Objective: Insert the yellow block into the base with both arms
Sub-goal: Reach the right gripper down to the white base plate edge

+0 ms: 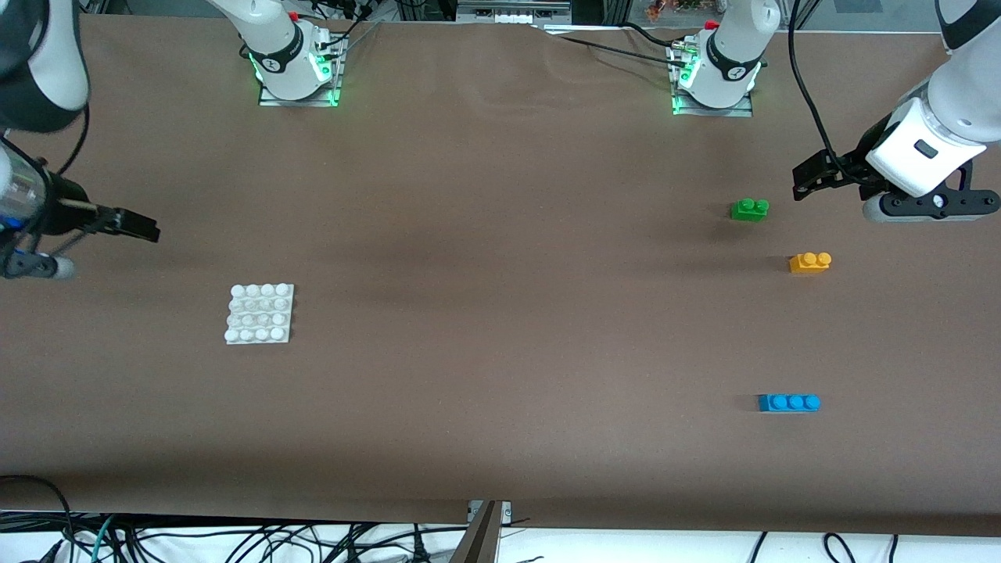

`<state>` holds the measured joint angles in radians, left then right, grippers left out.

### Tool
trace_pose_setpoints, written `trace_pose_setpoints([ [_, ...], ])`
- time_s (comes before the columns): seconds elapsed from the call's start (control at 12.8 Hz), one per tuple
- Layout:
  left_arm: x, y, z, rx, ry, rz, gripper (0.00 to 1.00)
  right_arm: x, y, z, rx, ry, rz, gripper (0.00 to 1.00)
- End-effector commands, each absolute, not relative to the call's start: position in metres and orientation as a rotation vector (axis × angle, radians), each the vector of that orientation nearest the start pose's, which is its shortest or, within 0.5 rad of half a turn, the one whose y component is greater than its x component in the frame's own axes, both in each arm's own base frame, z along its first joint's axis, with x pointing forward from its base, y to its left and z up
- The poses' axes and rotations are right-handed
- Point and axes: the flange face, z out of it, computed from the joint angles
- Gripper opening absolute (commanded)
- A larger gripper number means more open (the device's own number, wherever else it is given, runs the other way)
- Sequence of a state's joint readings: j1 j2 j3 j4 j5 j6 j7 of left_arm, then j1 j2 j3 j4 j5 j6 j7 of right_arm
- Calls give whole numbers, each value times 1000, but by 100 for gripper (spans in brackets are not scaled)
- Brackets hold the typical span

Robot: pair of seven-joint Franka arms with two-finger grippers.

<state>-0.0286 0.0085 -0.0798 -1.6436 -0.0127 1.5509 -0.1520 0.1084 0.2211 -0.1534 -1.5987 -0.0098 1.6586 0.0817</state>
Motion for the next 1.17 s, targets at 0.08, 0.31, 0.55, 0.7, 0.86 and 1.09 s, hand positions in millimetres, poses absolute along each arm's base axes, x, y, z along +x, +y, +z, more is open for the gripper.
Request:
trace_pose_setpoints([
  [0.08, 547, -61, 589, -3116, -62, 150, 100, 645, -18, 423, -3124, 212, 229, 100],
  [0.31, 548, -61, 590, -3117, -64, 150, 100, 667, -27, 366, -3133, 244, 167, 100],
  [0.55, 547, -67, 591, -3117, -48, 148, 100, 675, -30, 317, -3142, 251, 190, 100],
  [0.7, 546, -68, 591, -3117, -52, 150, 100, 676, -38, 299, -3117, 246, 199, 100],
  [0.86, 546, -71, 591, -3116, -50, 150, 100, 677, -49, 276, -3007, 208, 177, 100],
  [1.09, 545, -73, 592, -3116, -45, 150, 100, 679, -64, 256, -2986, 226, 150, 100],
])
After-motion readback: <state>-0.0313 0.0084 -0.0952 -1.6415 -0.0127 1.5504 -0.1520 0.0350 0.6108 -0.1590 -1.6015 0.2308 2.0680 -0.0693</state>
